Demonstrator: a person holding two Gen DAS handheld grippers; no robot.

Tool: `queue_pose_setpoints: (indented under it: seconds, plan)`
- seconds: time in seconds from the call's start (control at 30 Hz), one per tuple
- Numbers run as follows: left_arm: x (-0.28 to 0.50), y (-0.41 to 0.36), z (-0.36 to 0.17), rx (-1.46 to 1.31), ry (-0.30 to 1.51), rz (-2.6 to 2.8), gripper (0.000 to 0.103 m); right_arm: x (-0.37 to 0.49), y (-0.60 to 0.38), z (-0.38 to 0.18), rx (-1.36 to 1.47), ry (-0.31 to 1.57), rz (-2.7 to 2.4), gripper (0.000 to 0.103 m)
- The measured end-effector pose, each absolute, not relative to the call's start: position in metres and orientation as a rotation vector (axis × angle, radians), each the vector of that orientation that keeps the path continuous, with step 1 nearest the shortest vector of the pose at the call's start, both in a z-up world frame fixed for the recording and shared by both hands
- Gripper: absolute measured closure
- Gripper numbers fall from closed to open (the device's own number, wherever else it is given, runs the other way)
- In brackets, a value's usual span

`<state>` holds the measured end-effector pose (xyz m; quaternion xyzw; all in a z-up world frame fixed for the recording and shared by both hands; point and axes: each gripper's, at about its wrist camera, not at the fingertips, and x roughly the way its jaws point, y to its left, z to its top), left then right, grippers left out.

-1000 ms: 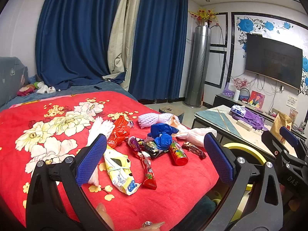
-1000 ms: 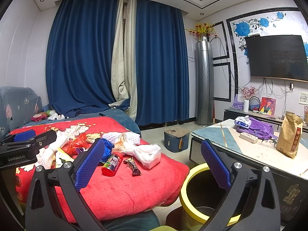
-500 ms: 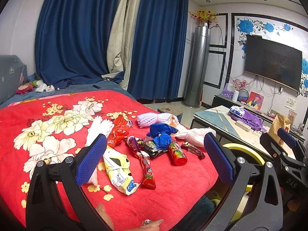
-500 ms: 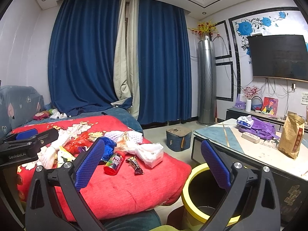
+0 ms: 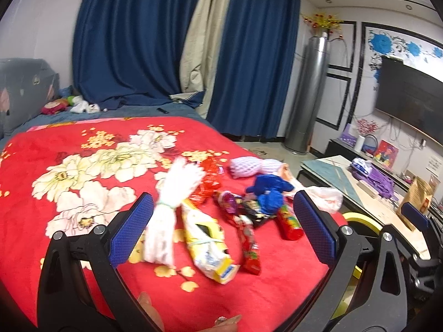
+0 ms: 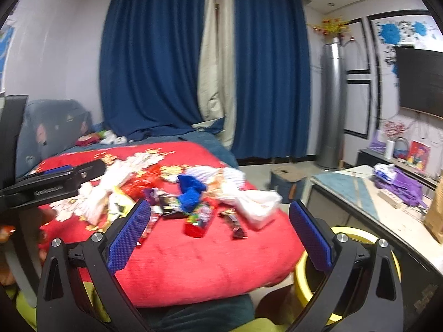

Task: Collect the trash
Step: 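Grasp the white mesh sleeves with the left tool while the right tool grasps the blue glove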

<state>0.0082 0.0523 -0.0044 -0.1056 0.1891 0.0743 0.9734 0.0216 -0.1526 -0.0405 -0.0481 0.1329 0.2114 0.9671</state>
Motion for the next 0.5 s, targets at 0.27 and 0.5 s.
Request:
queue_pose_setpoints:
  seconds: [0.27,0.5]
  plan:
    - [0.012,0.084,-0.009,-0.258,0.405,0.217,0.010,0.040,-0.127,-0.039,-0.114,0.322,0.524,0.006]
    - [0.017,0.109,-0.013,-0.281,0.423,0.267,0.010,0.067,-0.102,-0.043,-0.151,0.368,0.582,0.006]
